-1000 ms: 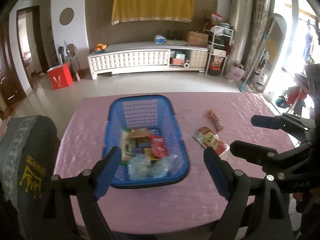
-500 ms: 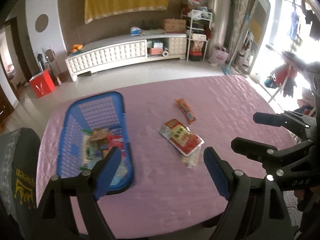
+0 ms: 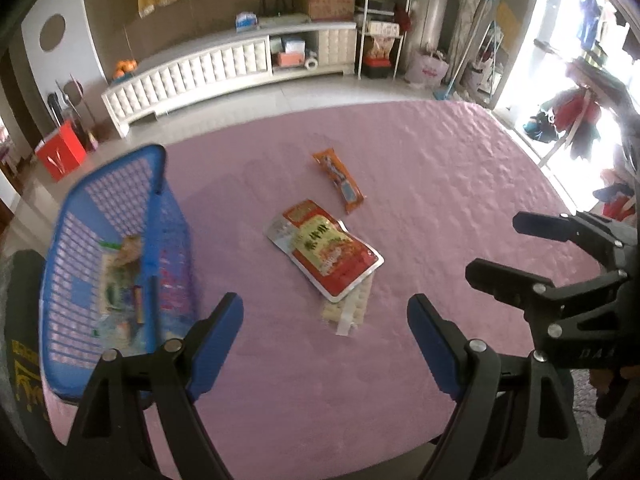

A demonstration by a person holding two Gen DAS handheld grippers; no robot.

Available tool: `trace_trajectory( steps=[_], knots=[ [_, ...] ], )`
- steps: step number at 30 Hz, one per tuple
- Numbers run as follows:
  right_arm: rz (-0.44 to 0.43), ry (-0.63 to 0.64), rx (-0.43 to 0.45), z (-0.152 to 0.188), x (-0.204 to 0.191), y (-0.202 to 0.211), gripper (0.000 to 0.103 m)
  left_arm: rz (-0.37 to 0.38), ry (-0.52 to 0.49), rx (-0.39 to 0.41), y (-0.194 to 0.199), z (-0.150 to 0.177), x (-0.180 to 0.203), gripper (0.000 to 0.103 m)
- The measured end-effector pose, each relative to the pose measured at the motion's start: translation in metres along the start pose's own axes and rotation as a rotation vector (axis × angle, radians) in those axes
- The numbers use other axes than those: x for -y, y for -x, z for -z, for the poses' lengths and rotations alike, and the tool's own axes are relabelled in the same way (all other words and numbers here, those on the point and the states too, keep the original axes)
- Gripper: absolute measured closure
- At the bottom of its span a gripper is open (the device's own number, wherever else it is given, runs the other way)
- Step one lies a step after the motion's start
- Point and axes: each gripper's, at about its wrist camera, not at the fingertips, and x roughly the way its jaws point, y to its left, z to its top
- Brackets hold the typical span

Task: Organize snacks
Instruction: 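Withdraw both open tools from the basket toward the remaining snacks, then grasp the red-and-yellow jerky pack with the left tool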

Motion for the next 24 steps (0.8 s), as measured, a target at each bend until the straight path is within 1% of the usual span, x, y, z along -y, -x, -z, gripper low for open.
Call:
trace_trajectory(
  steps=[2, 4, 7, 10, 13, 15, 18, 21, 22, 23, 24],
  knots=[
    [0.013, -0.004, -0.015, -0.001, 0.010, -0.008, 0.015, 0.011, 0.024, -0.016, -0.014, -0.005, 0.001, 0.021],
    [0.009, -0.013, -0.028, -0.004, 0.019, -0.017, 0.015, 0.011, 0.050, -0.031, -0.026, -0.008, 0.003, 0.021],
    [0.009, -0.029, -0.046, -0.011, 0.031, -0.030, 0.015, 0.039, 0.092, -0.067, -0.051, -0.015, 0.002, 0.021],
    [0.018, -0.039, -0.064, -0.019, 0.043, -0.046, 0.015, 0.033, 0.103, -0.094, -0.073, -0.021, 0.004, 0.021],
    [0.032, -0.050, -0.081, -0.025, 0.050, -0.063, 0.015, 0.022, 0.097, -0.096, -0.095, -0.029, 0.007, 0.021],
    [0.040, -0.056, -0.090, -0.028, 0.054, -0.072, 0.015, 0.026, 0.115, -0.118, -0.109, -0.032, 0.005, 0.021],
    [0.049, -0.067, -0.107, -0.033, 0.061, -0.086, 0.015, 0.034, 0.191, -0.154, -0.132, -0.038, -0.006, 0.021],
    [0.053, -0.086, -0.122, -0.035, 0.068, -0.097, 0.015, 0.059, 0.266, -0.167, -0.144, -0.042, -0.017, 0.021],
    [0.054, -0.093, -0.124, -0.036, 0.070, -0.100, 0.015, 0.056, 0.283, -0.176, -0.150, -0.045, -0.020, 0.018],
    [0.054, -0.096, -0.127, -0.036, 0.071, -0.102, 0.015, 0.044, 0.284, -0.181, -0.153, -0.048, -0.020, 0.010],
    [0.050, -0.098, -0.127, -0.036, 0.072, -0.104, 0.015, 0.020, 0.278, -0.183, -0.157, -0.051, -0.020, 0.007]
  ],
)
